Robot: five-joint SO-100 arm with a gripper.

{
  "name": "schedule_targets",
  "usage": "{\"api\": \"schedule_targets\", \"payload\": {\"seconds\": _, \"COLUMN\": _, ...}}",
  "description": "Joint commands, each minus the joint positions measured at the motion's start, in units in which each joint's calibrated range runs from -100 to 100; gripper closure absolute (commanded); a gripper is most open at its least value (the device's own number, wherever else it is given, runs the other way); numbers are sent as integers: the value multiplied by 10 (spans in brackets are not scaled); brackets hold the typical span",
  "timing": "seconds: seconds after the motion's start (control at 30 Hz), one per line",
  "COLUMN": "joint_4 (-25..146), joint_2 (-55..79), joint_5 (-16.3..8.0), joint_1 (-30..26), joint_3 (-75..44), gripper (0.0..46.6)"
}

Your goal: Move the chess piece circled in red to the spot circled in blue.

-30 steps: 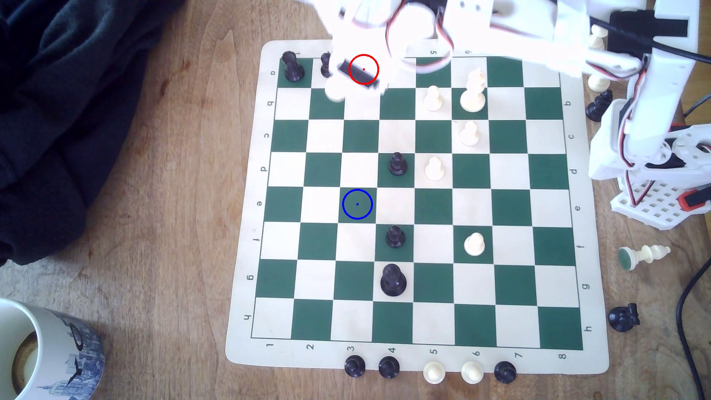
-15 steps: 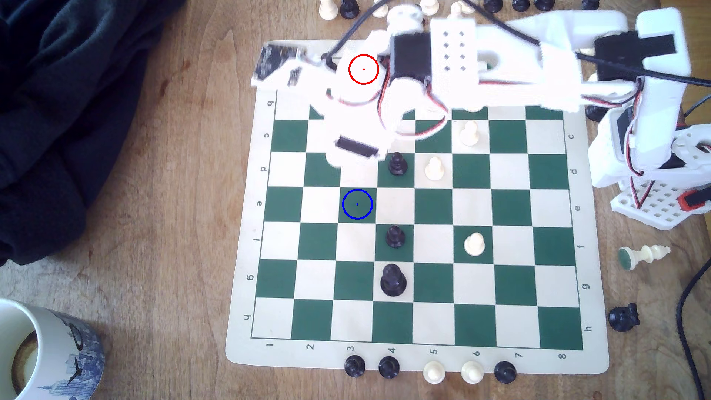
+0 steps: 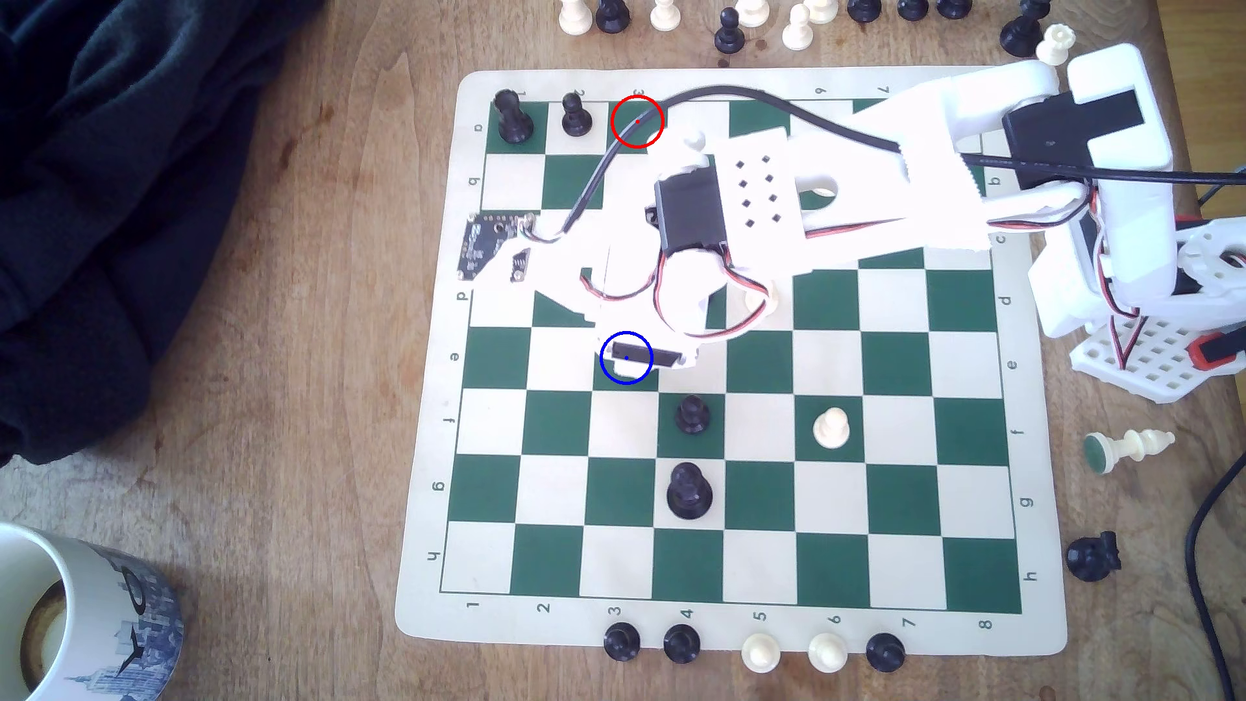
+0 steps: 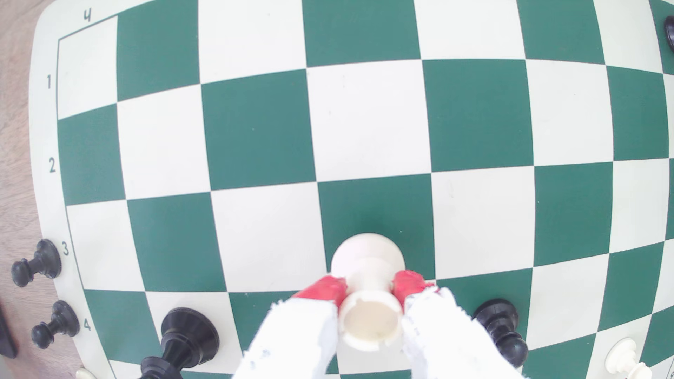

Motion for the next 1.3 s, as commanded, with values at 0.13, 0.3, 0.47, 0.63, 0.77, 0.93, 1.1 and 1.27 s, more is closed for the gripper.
{"api": "schedule_targets", "payload": {"seconds": 0.13, "joint_4": -24, "joint_2": 0, "joint_5": -5, "joint_1": 1, "joint_3": -10, "gripper": 464}}
{"api": "schedule_targets", "payload": {"seconds": 0.3, "joint_4": -29, "joint_2": 14, "joint_5": -5, "joint_1": 6, "joint_3": -12, "gripper": 464}}
{"api": "schedule_targets", "payload": {"seconds": 0.47, "joint_4": -35, "joint_2": 17, "joint_5": -3, "joint_1": 10, "joint_3": -22, "gripper": 464}}
{"api": "schedule_targets", "payload": {"seconds": 0.63, "joint_4": -32, "joint_2": 24, "joint_5": -1, "joint_1": 14, "joint_3": -26, "gripper": 464}}
{"api": "schedule_targets", "payload": {"seconds": 0.77, "joint_4": -32, "joint_2": 35, "joint_5": -1, "joint_1": 18, "joint_3": -26, "gripper": 464}}
{"api": "schedule_targets", "payload": {"seconds": 0.93, "joint_4": -33, "joint_2": 35, "joint_5": -3, "joint_1": 13, "joint_3": -32, "gripper": 464}}
{"api": "schedule_targets", "payload": {"seconds": 1.1, "joint_4": -33, "joint_2": 31, "joint_5": -5, "joint_1": 7, "joint_3": -33, "gripper": 464}}
{"api": "schedule_targets", "payload": {"seconds": 1.27, "joint_4": -33, "joint_2": 24, "joint_5": -5, "joint_1": 8, "joint_3": -33, "gripper": 464}}
